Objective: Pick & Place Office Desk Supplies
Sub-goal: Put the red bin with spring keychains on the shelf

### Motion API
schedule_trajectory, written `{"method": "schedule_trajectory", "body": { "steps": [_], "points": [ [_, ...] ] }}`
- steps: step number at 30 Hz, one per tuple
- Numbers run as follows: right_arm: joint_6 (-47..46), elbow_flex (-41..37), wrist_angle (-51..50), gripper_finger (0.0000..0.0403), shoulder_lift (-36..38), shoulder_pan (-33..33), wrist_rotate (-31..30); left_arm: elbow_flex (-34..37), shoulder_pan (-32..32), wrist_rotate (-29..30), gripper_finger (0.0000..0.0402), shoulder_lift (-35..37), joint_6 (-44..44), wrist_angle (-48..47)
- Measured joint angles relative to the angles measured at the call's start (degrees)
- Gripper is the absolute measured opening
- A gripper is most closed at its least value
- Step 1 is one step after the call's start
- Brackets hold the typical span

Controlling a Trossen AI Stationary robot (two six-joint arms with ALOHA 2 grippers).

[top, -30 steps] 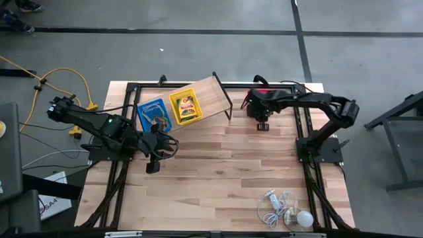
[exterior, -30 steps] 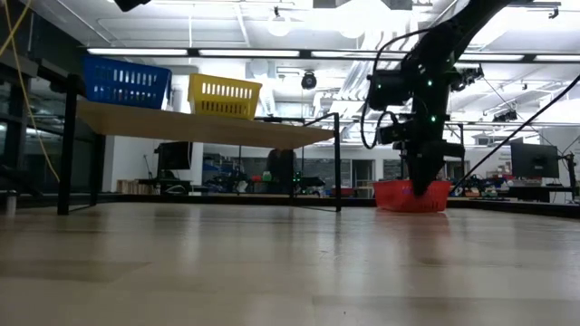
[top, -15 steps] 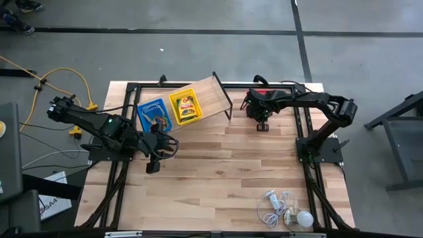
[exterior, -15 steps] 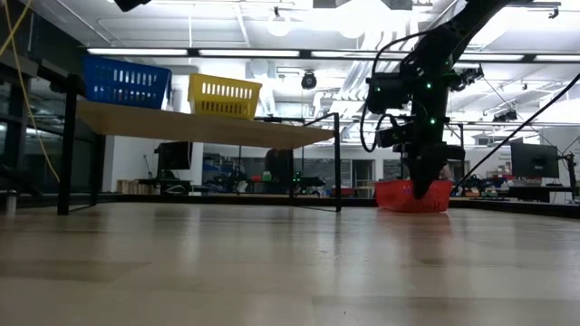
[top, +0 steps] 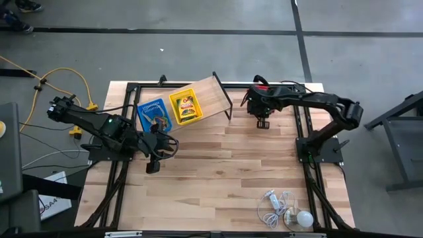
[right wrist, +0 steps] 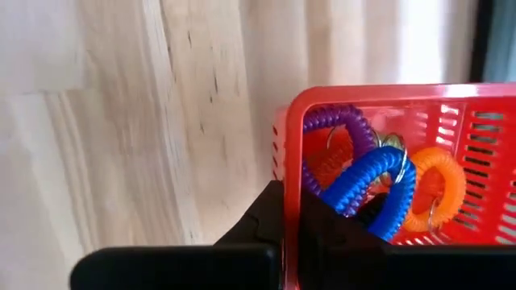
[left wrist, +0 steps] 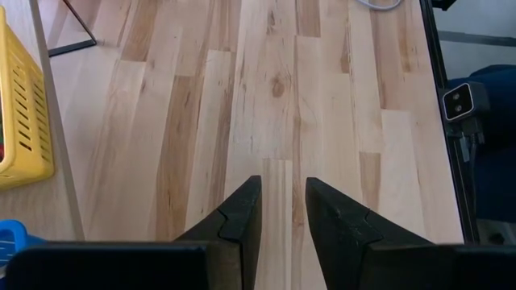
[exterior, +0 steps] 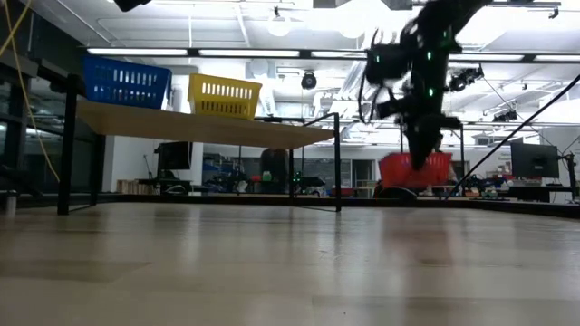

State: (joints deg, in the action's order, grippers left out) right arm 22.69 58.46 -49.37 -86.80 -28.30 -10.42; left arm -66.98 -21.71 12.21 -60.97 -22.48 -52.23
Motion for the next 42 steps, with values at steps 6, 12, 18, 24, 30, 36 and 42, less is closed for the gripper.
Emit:
{"method": "schedule_trajectory", "body": {
  "steps": [6,12,18,24,30,36,42],
  "points": [
    [0.00,9.39,-9.26,0.0003,1.82,3.21,-1.61,0.00,0.00,0.01,0.0094,0.00,0.00,0.00],
    [0.03,20.73,-18.82,0.0003,1.85,5.58,-2.50,0.00,-0.01,0.00,0.0094,0.00,0.01,0.01],
    [0.53,27.20,-23.23,0.0003,1.87,8.58,-3.01,0.00,-0.01,0.01,0.0094,0.00,0.00,0.02],
    [0.53,27.47,-24.31,0.0003,1.87,11.16,-2.79,-0.01,-0.01,0.01,0.0094,0.00,0.00,0.02],
    [-0.58,27.47,-23.15,0.0003,1.87,13.18,0.02,0.00,0.00,0.00,0.0094,0.00,0.00,0.02],
    [-3.04,27.47,-20.23,0.0003,0.95,17.34,2.76,0.00,-0.02,0.02,0.0094,0.00,0.00,0.02],
    [-3.07,27.45,-17.54,0.0003,-0.85,22.56,1.48,-0.01,0.00,0.00,0.0094,0.00,0.01,0.02]
  ]
}}
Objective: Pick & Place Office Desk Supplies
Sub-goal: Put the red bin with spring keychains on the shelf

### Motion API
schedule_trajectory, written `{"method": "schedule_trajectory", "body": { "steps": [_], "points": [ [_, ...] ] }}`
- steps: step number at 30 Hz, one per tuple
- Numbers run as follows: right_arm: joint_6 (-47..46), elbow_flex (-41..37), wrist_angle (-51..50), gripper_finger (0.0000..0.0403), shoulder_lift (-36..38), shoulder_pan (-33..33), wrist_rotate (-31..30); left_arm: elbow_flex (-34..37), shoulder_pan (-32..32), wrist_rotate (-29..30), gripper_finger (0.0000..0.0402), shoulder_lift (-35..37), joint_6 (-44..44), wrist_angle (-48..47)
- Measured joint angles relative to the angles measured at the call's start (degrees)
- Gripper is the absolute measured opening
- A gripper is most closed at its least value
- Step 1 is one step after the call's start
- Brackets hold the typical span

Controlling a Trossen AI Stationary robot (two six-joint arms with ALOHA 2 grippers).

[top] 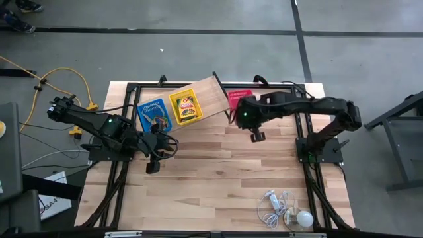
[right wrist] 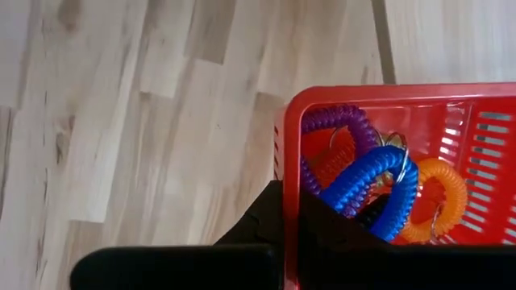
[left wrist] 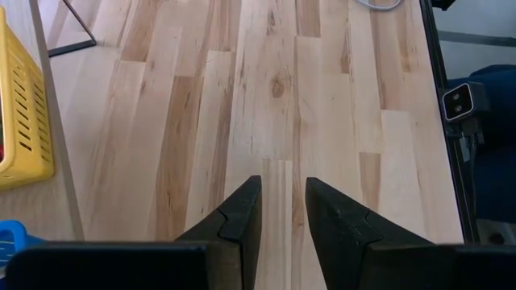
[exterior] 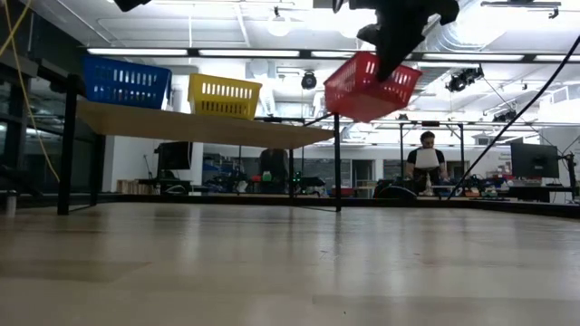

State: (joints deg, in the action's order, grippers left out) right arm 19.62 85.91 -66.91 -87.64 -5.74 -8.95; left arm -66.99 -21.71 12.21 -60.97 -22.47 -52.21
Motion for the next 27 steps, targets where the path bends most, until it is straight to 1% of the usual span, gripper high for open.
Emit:
{"method": "schedule_trajectory", "body": {
  "steps": [3,8,12,21,27],
  "points": [
    [0.02,0.00,0.86,0.0003,-0.62,1.27,-0.16,0.01,0.00,0.00,0.0094,0.00,-0.01,0.00],
    [0.08,0.00,2.54,0.0003,-1.58,1.57,-0.11,0.00,-0.02,0.00,0.0094,0.00,-0.01,0.02],
    [0.08,2.35,2.04,0.0003,-4.41,1.53,0.57,0.01,-0.02,0.00,0.0094,0.01,-0.01,0.02],
    [4.05,18.42,-4.08,0.0003,-15.79,2.01,0.31,-0.01,-0.02,0.00,0.0094,0.02,-0.01,0.02],
    [8.08,27.84,-5.47,0.0003,-21.72,1.58,-1.32,0.01,-0.02,0.00,0.0094,0.02,-0.01,0.00]
  ]
}}
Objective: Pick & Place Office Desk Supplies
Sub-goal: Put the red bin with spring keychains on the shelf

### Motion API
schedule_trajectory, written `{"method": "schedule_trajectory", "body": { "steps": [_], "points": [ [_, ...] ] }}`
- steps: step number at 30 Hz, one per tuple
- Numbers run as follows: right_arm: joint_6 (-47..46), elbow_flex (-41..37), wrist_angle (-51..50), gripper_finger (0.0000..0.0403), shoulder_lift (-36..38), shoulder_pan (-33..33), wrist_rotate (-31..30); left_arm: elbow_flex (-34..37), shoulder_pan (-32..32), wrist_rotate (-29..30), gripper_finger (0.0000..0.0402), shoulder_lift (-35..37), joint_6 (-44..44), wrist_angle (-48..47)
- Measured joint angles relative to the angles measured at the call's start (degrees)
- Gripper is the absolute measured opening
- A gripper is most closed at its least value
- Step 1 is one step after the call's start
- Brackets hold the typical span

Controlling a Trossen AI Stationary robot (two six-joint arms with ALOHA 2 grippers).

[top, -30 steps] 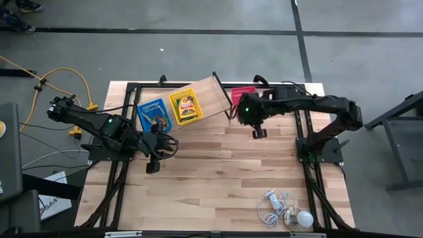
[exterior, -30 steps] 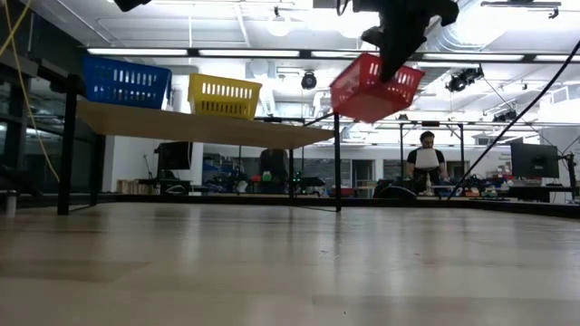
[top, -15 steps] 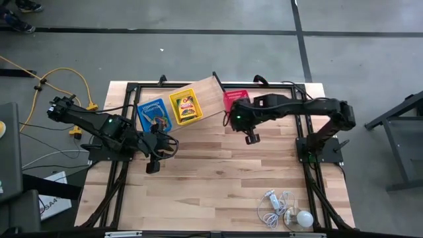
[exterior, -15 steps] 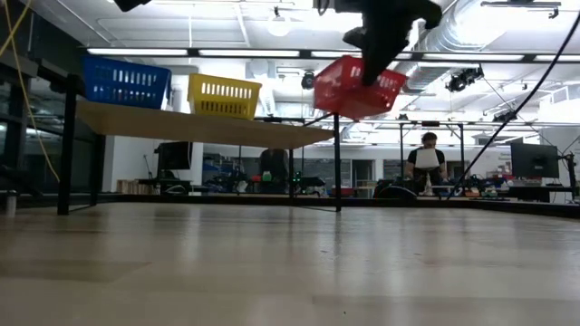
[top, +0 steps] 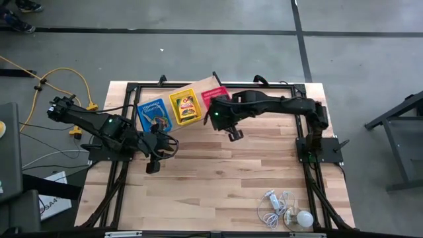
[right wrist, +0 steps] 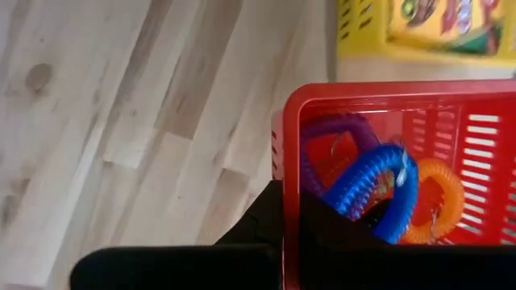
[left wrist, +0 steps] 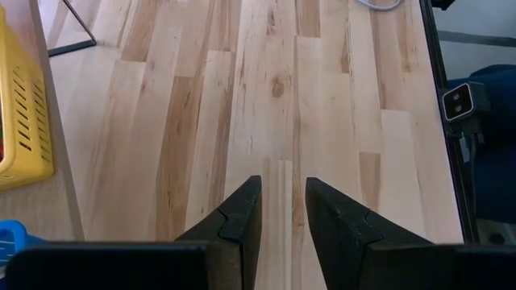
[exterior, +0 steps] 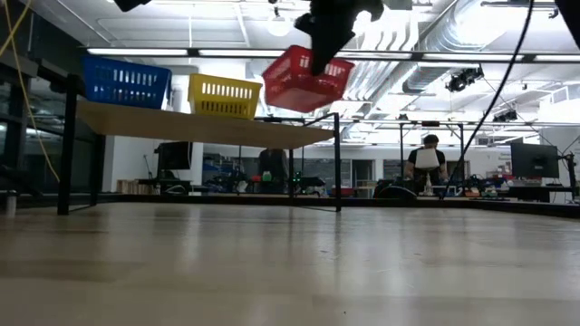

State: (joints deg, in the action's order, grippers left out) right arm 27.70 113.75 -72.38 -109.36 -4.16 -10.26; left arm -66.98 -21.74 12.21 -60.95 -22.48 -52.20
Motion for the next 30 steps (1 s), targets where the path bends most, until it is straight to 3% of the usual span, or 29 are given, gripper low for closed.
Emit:
{"method": "schedule_trajectory", "body": {
  "steps": [7,30],
  "points": [
    [2.40,4.35,0.21,0.0003,-3.55,-1.27,-0.04,0.00,0.00,0.02,0.0094,0.00,0.00,0.02],
    [9.18,4.46,7.37,0.0003,-7.79,-7.54,7.72,0.00,0.02,0.00,0.0094,0.00,0.00,0.41]
  ]
}}
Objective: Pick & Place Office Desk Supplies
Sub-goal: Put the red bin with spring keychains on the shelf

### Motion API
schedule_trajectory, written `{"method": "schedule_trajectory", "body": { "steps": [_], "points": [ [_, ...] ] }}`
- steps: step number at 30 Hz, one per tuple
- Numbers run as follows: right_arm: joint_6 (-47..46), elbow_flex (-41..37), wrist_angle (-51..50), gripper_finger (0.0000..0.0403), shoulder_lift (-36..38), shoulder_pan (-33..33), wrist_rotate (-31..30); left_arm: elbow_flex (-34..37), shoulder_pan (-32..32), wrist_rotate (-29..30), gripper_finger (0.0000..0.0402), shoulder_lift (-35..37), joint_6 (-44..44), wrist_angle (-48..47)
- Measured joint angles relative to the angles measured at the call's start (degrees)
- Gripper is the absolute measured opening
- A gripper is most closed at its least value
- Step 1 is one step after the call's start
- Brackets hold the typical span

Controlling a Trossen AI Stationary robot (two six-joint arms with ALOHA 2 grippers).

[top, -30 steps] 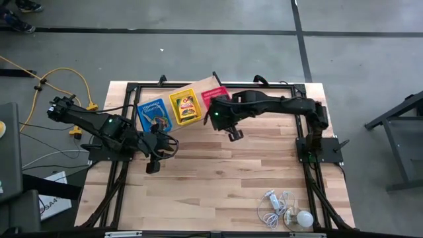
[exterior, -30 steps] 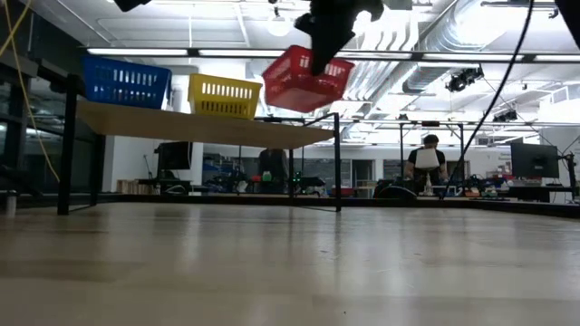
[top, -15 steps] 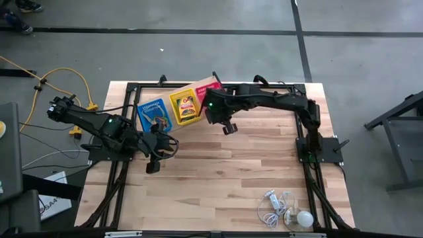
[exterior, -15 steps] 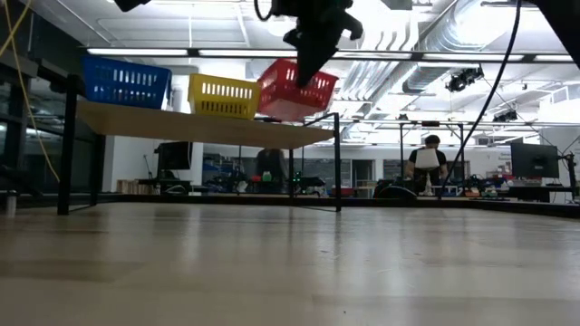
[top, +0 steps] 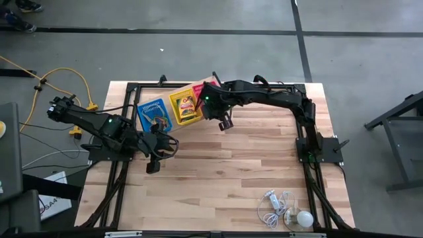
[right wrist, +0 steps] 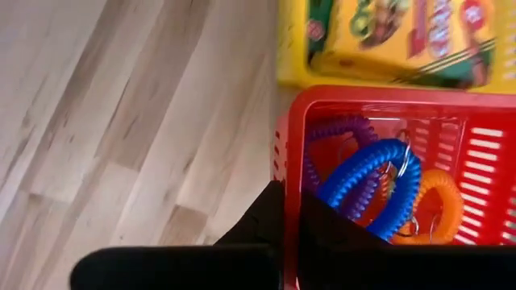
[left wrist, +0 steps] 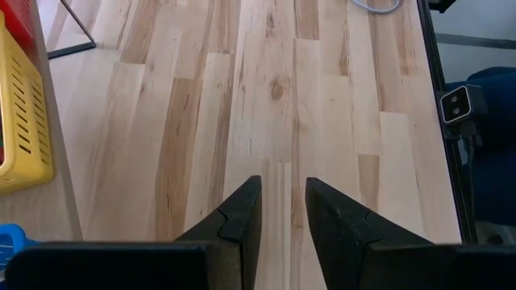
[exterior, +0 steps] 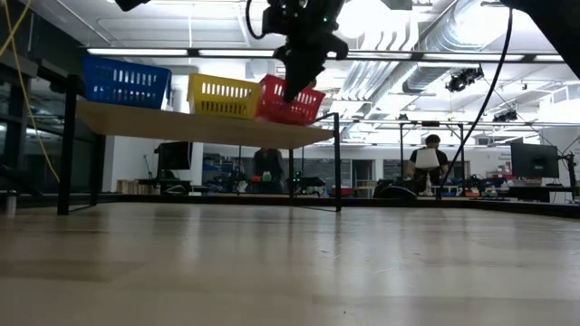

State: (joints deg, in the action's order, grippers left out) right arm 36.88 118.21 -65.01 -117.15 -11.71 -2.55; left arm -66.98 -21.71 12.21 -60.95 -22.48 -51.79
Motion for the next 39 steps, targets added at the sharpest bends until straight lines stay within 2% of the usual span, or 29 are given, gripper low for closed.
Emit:
{"method": "schedule_trajectory", "body": {
  "steps": [13,21,39],
  "points": [
    [0.92,-0.09,5.02,0.0003,-0.17,0.95,1.39,0.00,0.00,0.01,0.0094,0.00,0.02,0.02],
    [0.92,-0.09,3.43,0.0003,-0.17,0.83,-0.42,-0.02,0.00,0.01,0.0094,0.00,0.01,0.02],
    [0.57,-0.09,1.84,0.0003,-0.63,-1.53,-0.11,0.00,0.00,0.00,0.0094,0.00,0.02,0.02]
  ]
}}
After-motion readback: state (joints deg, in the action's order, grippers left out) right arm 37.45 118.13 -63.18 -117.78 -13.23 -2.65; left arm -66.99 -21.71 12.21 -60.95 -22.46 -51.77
